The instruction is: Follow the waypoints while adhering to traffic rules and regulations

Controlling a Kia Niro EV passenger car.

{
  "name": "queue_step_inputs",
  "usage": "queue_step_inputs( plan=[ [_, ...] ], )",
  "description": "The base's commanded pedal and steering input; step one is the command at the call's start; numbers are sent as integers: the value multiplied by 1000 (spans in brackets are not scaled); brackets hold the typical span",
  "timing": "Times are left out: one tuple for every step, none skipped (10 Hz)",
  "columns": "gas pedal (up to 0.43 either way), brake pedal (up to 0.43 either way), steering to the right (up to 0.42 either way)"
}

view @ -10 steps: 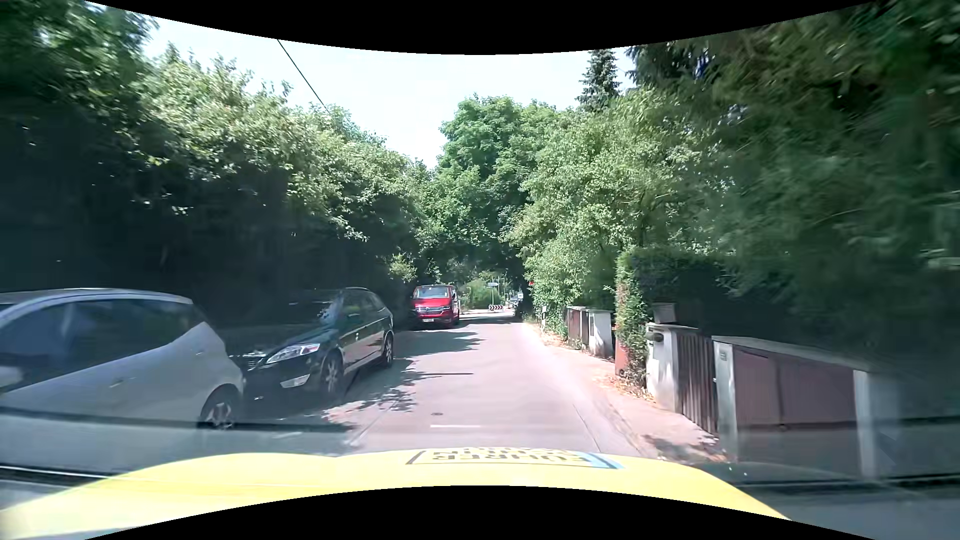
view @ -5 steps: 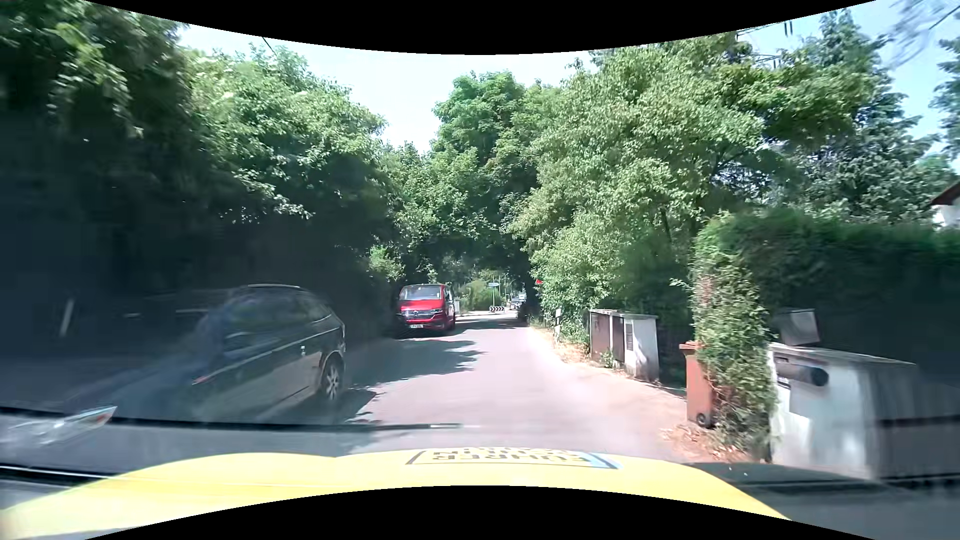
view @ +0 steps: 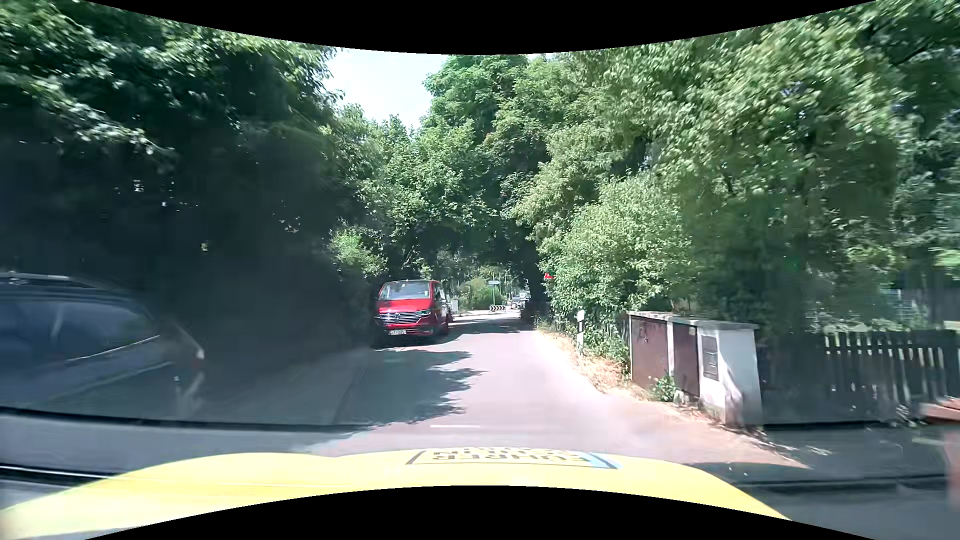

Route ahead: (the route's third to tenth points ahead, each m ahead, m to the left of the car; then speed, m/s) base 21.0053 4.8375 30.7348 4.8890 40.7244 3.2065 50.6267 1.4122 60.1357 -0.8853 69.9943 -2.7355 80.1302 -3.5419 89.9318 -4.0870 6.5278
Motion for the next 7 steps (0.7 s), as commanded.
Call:
queue_step_inputs(
  plan=[
    [59,0,0],
    [59,0,1],
    [59,0,1],
    [59,0,2],
    [59,0,4],
    [59,0,5],
    [59,0,6]
  ],
)
